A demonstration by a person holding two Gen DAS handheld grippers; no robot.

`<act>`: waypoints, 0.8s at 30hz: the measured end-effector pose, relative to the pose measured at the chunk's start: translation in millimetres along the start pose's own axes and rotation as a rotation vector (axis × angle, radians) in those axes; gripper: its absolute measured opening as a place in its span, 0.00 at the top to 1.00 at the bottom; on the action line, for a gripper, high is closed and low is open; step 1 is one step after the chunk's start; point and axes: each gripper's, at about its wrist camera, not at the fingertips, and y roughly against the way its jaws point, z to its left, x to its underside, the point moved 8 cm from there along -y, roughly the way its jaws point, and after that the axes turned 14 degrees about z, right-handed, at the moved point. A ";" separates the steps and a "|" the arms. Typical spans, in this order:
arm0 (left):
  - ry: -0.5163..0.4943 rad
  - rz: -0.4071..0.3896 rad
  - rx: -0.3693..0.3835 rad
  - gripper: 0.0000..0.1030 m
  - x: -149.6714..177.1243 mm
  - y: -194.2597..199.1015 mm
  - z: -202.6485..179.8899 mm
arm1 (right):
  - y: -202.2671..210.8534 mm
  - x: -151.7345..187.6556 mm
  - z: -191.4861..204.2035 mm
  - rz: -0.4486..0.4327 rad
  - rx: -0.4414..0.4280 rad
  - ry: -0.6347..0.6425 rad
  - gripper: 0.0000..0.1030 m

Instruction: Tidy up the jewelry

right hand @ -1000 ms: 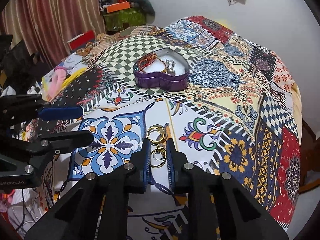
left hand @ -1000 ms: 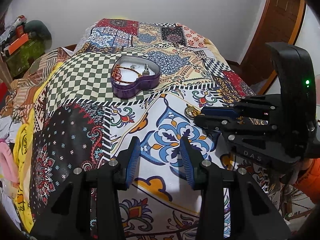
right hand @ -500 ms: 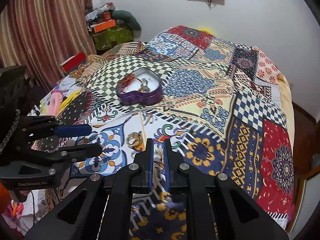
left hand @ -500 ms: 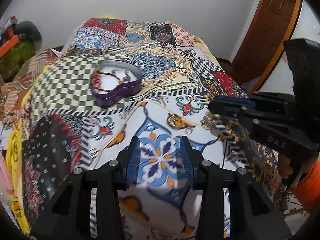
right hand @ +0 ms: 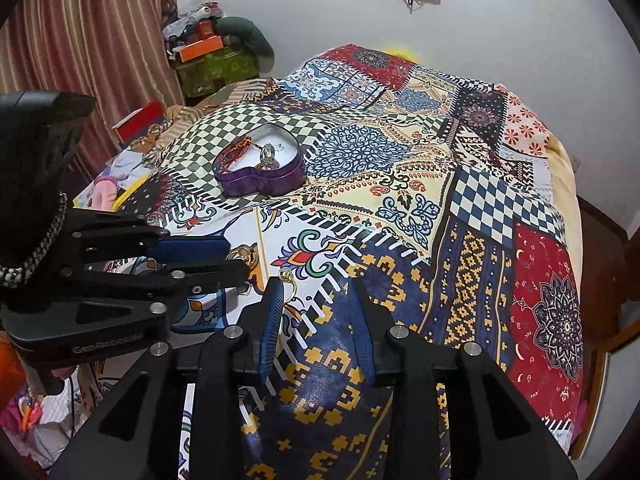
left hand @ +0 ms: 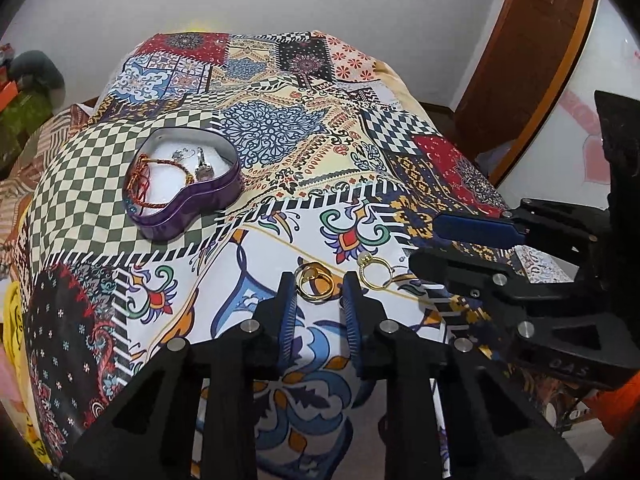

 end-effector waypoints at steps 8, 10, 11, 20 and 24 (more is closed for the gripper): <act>-0.019 -0.050 -0.039 0.84 -2.2 6.1 -0.8 | -2.9 1.4 -0.2 0.002 -0.007 0.003 0.71; -0.016 -0.061 -0.041 0.84 -2.5 10.6 0.1 | -3.2 1.5 -0.1 0.002 -0.010 0.001 0.71; -0.013 -0.066 -0.041 0.84 -1.9 13.3 0.6 | -3.0 1.4 -0.3 0.002 -0.012 0.000 0.71; 0.012 -0.088 -0.052 0.84 10.5 31.2 14.3 | -6.1 -1.5 13.6 0.010 -0.034 0.039 0.71; 0.024 -0.079 -0.061 0.84 15.9 30.0 21.1 | -17.1 -7.9 20.5 0.023 0.002 0.074 0.71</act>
